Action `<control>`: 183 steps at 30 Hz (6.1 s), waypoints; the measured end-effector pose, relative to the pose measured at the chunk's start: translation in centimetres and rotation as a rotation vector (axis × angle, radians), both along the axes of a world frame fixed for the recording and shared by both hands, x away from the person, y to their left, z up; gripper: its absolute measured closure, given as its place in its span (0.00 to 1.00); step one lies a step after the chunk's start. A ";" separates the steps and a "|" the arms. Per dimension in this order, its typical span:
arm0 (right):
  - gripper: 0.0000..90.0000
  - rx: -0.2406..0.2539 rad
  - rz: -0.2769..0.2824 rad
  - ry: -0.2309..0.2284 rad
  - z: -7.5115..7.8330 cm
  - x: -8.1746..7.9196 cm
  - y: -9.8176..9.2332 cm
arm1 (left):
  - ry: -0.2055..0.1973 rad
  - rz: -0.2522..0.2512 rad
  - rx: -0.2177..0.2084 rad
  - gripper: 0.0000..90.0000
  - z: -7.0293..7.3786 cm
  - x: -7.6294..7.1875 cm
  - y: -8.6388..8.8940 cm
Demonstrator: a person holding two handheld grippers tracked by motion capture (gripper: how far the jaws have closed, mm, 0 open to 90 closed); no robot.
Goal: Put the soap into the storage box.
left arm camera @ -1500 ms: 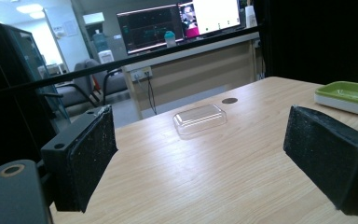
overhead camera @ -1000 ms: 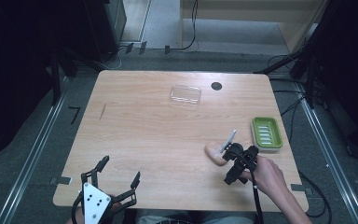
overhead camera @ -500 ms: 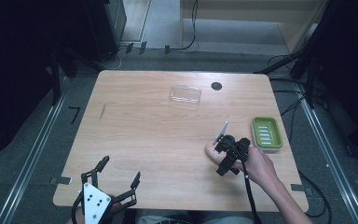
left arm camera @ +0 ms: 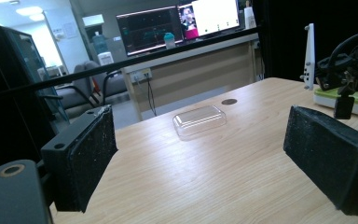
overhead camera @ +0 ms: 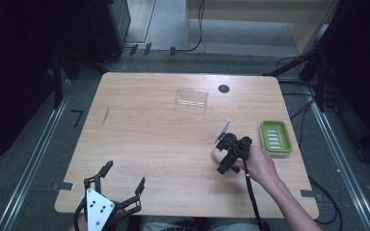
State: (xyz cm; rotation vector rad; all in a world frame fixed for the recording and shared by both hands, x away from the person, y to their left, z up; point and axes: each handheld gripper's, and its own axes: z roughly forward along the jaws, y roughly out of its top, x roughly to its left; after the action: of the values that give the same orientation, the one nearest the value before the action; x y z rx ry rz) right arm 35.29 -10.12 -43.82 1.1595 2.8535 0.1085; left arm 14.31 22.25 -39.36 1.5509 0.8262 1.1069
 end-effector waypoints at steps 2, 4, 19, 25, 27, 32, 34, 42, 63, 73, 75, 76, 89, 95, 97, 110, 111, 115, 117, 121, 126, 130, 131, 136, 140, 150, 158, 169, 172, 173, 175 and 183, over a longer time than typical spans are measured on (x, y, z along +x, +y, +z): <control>0.00 0.003 -0.002 0.001 -0.1 0.2 0.1 | 0.001 0.000 0.001 0.11 0.0 0.0 0.0; 0.00 0.005 0.002 0.005 -0.2 0.5 0.2 | 0.001 0.000 0.002 0.11 0.0 0.0 0.0; 0.00 -0.002 0.002 0.025 -1.2 2.0 0.9 | 0.000 -0.002 0.002 0.11 0.0 0.0 0.0; 0.00 -0.011 0.009 0.029 -1.6 2.4 1.3 | -0.001 -0.003 0.001 0.11 0.0 0.0 0.0; 0.00 -0.016 0.013 0.030 -1.7 2.6 1.4 | 0.000 -0.001 0.001 0.11 0.0 0.0 0.0; 0.00 -0.021 0.007 0.036 -2.0 2.8 1.6 | 0.000 -0.002 0.002 0.11 0.0 0.0 0.0; 0.05 -0.014 0.015 0.031 -2.1 2.8 1.6 | -0.001 -0.002 0.000 0.11 0.0 0.0 0.0; 0.22 -0.021 0.008 0.020 -2.0 2.8 1.6 | -0.001 -0.001 -0.001 0.11 0.0 0.0 0.0; 0.36 -0.041 -0.003 0.028 -2.2 2.8 1.8 | -0.007 -0.004 0.000 0.11 0.0 -0.1 0.0; 0.36 -0.040 -0.009 0.033 -2.4 2.8 1.8 | -0.008 -0.003 0.000 0.11 0.0 -0.1 0.0; 0.36 -0.041 -0.008 0.038 -2.5 2.8 1.8 | -0.008 -0.004 0.001 0.11 0.0 -0.1 0.0; 0.36 -0.045 -0.005 0.038 -2.6 2.9 1.8 | -0.009 -0.005 0.001 0.11 0.0 -0.1 0.0; 0.37 -0.042 -0.007 0.053 -2.6 2.9 1.7 | -0.010 -0.003 0.000 0.11 0.0 -0.1 0.0; 0.37 -0.052 -0.002 0.051 -2.5 2.9 1.5 | -0.009 -0.003 0.000 0.11 0.0 -0.1 0.0; 0.37 -0.047 0.006 0.046 -2.3 2.9 1.4 | -0.009 -0.002 0.000 0.11 0.0 -0.1 0.0; 0.37 -0.037 -0.001 0.040 -1.3 2.6 0.7 | -0.009 0.000 -0.002 0.11 0.0 -0.1 0.0; 0.37 -0.037 -0.004 0.040 -1.2 2.5 0.6 | -0.010 -0.001 -0.002 0.11 0.0 -0.1 0.0; 0.37 -0.026 -0.010 0.041 -0.9 2.3 0.2 | -0.009 0.001 -0.002 0.11 0.0 -0.1 0.0; 0.37 -0.028 -0.010 0.043 -0.8 2.2 0.0 | -0.010 0.000 -0.002 0.11 0.0 -0.1 0.0; 0.37 -0.030 -0.014 0.043 -0.6 2.1 -0.4 | -0.009 0.000 -0.002 0.11 0.0 -0.1 0.0; 0.37 -0.027 -0.016 0.039 -0.4 2.1 -0.8 | -0.009 0.000 -0.002 0.11 0.0 -0.1 0.0; 0.37 -0.033 -0.016 0.041 -0.3 2.1 -1.1 | -0.008 0.001 -0.003 0.11 0.0 -0.1 0.0; 0.37 -0.035 -0.021 0.043 -0.3 2.1 -1.2 | -0.008 0.001 -0.003 0.11 0.0 -0.1 0.0; 0.37 -0.038 -0.023 0.041 -0.2 2.1 -1.5 | -0.008 0.002 -0.005 0.11 0.0 -0.1 0.0; 0.37 -0.040 -0.024 0.049 -0.2 2.2 -1.7 | -0.008 0.002 -0.004 0.11 0.0 -0.1 0.0; 0.37 -0.039 -0.047 0.057 0.4 2.4 -2.5 | -0.008 0.003 -0.003 0.11 0.0 -0.1 0.0; 0.37 -0.039 -0.060 0.053 0.8 2.5 -3.4 | -0.008 0.003 -0.003 0.11 0.0 -0.1 0.0; 0.37 -0.032 -0.092 0.047 1.5 2.8 -4.7 | -0.008 0.002 -0.003 0.11 0.0 -0.1 0.0; 0.37 -0.028 -0.102 0.048 1.8 2.9 -5.1 | -0.008 0.002 -0.003 0.11 0.0 -0.1 0.0; 0.37 -0.027 -0.102 0.046 1.9 2.9 -5.3 | -0.008 0.002 -0.003 0.11 0.0 -0.1 0.0; 0.37 -0.028 -0.106 0.044 2.0 2.9 -5.5 | -0.008 0.002 -0.004 0.11 0.0 -0.1 0.0; 0.37 -0.021 -0.137 0.040 2.4 3.2 -6.6 | -0.007 0.001 -0.003 0.11 0.0 -0.1 0.0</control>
State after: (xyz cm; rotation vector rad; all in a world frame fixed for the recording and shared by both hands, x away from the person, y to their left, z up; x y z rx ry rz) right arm 38.47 -16.71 -41.46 1.3631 2.7913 0.0487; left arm 14.17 22.26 -39.34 1.5432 0.8233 1.1110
